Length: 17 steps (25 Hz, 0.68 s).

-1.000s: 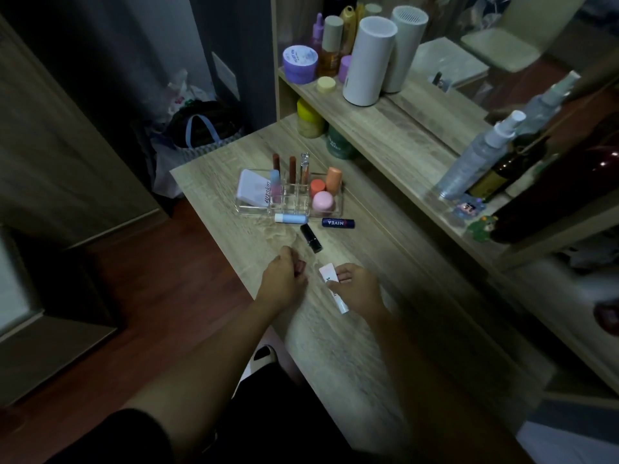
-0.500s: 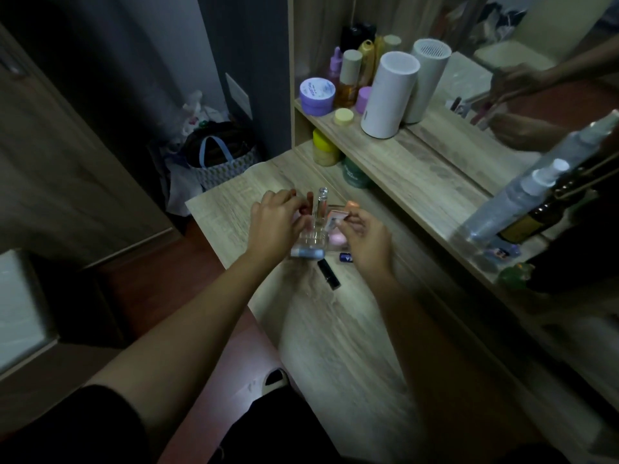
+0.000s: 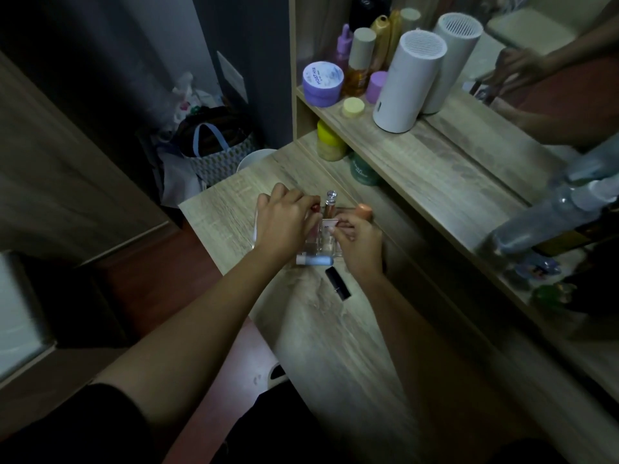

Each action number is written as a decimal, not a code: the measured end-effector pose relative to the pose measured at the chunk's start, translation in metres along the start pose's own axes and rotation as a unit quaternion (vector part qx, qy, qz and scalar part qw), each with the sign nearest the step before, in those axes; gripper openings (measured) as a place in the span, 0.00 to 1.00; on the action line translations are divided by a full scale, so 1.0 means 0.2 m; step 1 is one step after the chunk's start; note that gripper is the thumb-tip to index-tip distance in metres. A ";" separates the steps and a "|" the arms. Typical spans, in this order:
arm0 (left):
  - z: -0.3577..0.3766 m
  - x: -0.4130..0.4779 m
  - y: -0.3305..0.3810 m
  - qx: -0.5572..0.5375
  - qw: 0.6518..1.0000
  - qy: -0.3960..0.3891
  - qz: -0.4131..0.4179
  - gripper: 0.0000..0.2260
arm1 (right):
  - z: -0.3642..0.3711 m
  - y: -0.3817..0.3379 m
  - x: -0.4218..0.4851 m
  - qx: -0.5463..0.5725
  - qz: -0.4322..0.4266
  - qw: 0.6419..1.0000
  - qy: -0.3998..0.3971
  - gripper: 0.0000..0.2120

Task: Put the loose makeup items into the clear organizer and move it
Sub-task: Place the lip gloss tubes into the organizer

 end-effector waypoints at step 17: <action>0.00 -0.05 0.04 0.058 0.998 -0.016 0.036 0.11 | -0.04 0.01 0.00 -0.010 -0.018 1.000 -0.001 0.14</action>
Point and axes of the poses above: each hand's wrist, its own x-axis towards the middle knuckle, its own z-axis out of the palm, y = z × x, the point moved 8 cm from there along x, towards the middle knuckle, and after that the axes turned 4 degrees about x, right-handed, at the moved point
